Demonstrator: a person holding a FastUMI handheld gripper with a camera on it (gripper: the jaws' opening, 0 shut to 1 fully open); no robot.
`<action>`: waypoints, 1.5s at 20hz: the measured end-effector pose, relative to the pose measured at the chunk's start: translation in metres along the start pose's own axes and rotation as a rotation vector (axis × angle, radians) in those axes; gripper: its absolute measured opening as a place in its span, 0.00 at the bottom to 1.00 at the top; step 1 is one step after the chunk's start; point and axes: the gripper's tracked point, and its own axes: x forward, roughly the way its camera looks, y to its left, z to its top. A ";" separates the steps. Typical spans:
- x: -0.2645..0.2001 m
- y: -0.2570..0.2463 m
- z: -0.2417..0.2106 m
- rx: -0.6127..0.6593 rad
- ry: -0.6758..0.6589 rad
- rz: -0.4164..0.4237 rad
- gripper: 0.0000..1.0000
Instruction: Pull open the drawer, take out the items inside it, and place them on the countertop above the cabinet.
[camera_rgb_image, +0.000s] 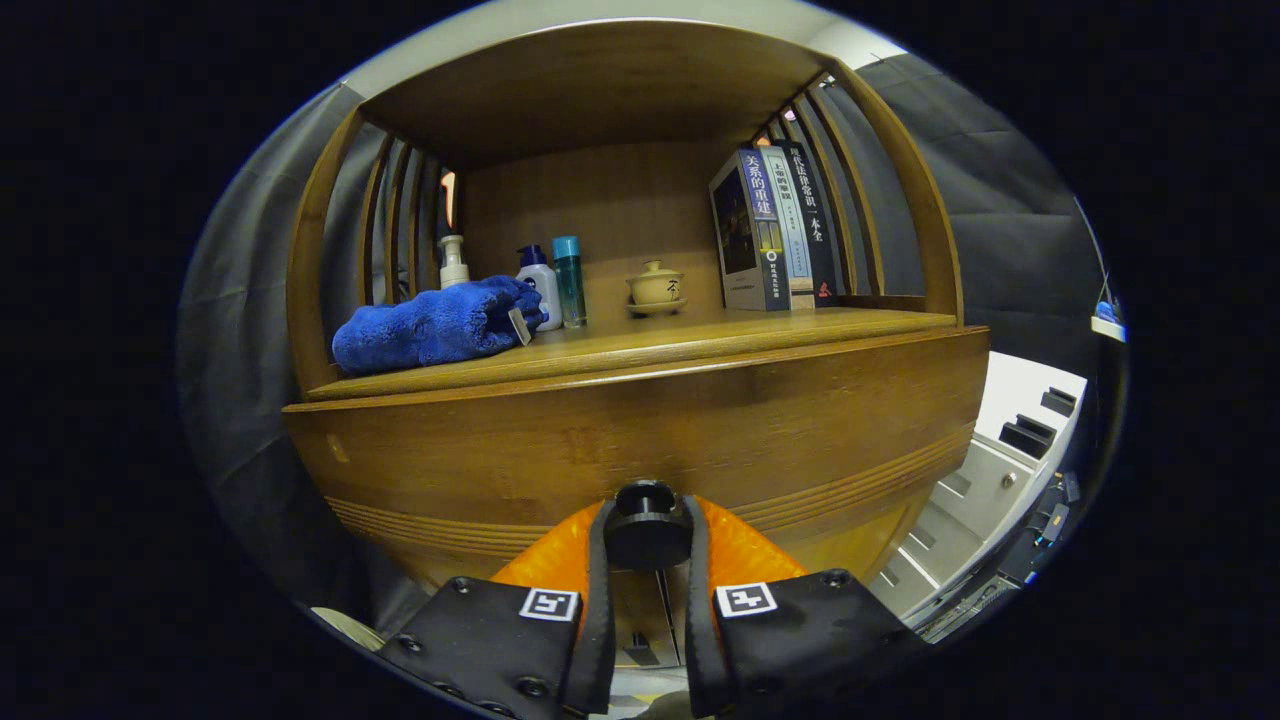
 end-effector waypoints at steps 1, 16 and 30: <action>-0.004 0.000 -0.001 0.001 -0.001 0.000 0.37; -0.078 -0.002 -0.016 -0.004 -0.007 -0.009 0.36; -0.134 -0.005 -0.039 -0.019 -0.015 -0.020 0.37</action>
